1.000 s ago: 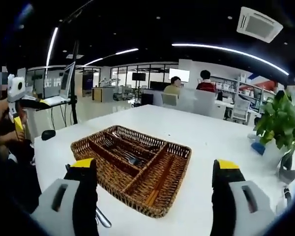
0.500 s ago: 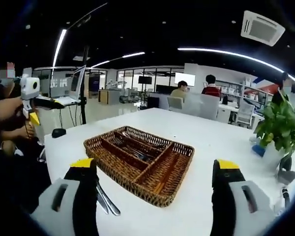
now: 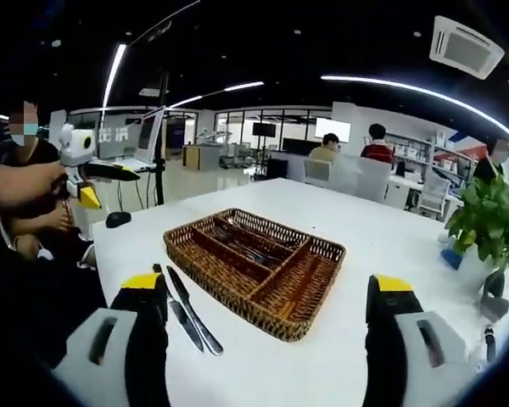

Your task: Arrange the knives, forks, and spoons in their matching storage slots by inserting each utensil handle-first until every utensil is classified and aligned in the correct compartment

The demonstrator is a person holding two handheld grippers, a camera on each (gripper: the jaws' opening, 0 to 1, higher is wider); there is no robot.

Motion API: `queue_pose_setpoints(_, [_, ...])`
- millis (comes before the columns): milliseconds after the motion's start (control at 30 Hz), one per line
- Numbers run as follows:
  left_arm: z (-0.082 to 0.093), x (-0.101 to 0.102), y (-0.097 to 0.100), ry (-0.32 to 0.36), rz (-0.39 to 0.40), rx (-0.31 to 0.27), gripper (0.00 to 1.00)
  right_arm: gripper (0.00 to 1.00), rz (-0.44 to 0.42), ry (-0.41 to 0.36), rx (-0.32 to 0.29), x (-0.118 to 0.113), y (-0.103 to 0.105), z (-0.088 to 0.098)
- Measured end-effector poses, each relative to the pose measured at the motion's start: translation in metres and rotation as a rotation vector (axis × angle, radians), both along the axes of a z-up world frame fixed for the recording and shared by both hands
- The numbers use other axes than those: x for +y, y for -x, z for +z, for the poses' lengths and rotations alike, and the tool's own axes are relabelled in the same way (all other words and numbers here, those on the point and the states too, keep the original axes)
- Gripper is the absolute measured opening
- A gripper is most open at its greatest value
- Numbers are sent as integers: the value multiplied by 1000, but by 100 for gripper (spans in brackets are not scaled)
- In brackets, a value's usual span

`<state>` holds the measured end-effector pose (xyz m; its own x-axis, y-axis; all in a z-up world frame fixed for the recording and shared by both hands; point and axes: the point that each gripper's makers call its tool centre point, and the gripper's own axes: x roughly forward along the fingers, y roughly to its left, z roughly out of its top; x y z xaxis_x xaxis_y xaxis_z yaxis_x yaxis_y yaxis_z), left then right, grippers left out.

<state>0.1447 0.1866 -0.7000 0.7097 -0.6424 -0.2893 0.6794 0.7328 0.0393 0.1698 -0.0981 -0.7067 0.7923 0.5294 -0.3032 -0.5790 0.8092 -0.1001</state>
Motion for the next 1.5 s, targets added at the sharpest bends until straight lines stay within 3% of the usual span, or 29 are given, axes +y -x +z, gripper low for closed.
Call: queue_pose_setpoints(1500, [5,1,-8,-41,-11,-20,100,100,-12,-8,-1,-4,-4,7])
